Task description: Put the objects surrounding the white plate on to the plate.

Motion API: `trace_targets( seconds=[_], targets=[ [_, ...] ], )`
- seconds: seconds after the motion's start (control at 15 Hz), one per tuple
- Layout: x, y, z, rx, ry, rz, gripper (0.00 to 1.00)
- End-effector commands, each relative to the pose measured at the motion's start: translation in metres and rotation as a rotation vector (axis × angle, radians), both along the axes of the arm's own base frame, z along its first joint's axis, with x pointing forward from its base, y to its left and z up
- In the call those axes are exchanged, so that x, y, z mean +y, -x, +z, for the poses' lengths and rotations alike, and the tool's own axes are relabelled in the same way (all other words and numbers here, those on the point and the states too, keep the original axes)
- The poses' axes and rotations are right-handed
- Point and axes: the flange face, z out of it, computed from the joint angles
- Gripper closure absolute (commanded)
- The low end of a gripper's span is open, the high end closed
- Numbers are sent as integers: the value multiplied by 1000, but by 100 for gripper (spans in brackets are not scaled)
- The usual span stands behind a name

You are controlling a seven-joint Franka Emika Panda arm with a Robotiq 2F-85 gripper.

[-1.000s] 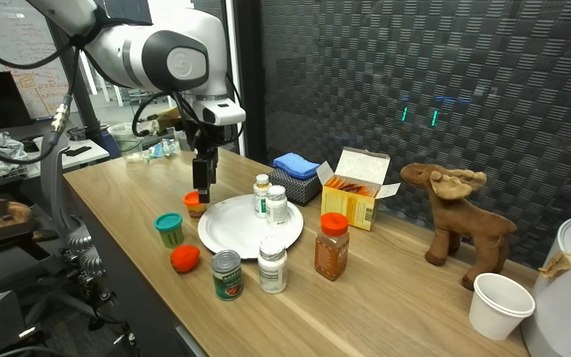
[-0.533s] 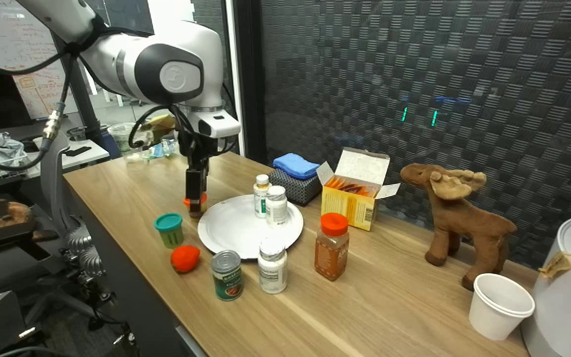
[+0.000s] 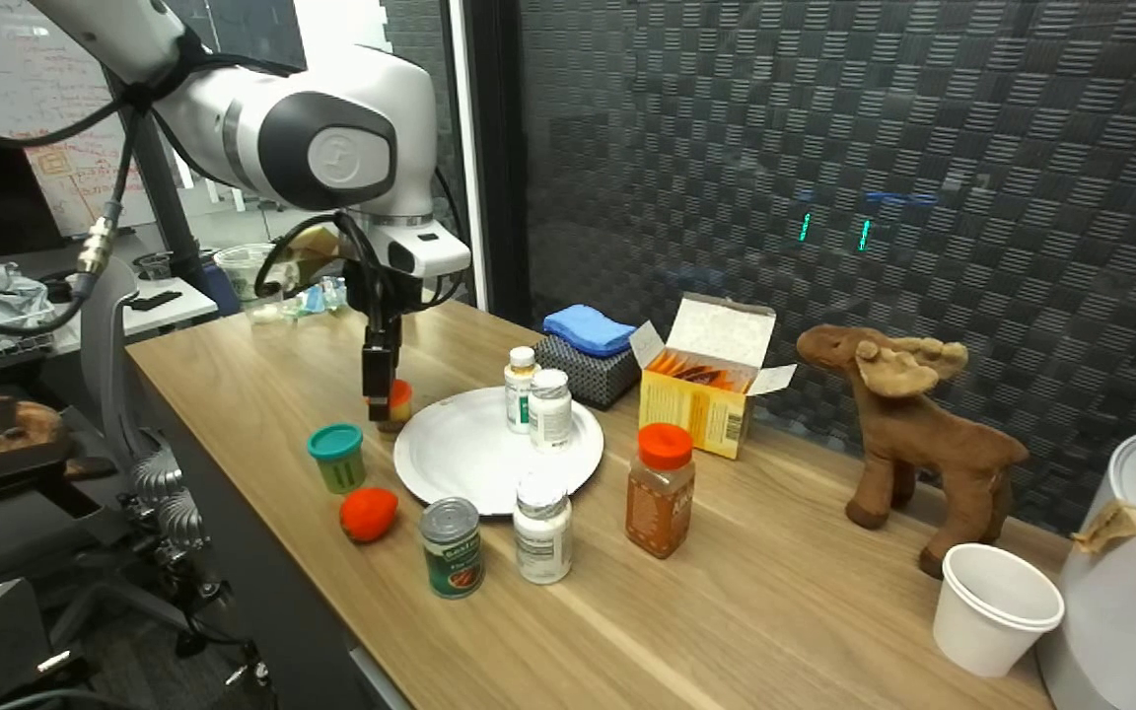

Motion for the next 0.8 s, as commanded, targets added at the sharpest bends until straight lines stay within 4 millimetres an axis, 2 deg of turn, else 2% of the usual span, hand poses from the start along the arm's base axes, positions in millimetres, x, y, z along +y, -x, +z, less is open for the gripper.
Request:
trace_targets(
  seconds=[0.0,0.07,0.13,0.4,0.6,0.73],
  targets=[
    [-1,1,13,-33,-8,-5,64],
    [0,2,17,-44,-1,-7,70],
    [0,2,21,-52,0,-8,71],
    [-2,5,56,-144,-22,-24,71],
    [-10,-6,77,-206,-19,-69,71],
    [-20,-16,81,-220,-12,-99,71]
  ],
)
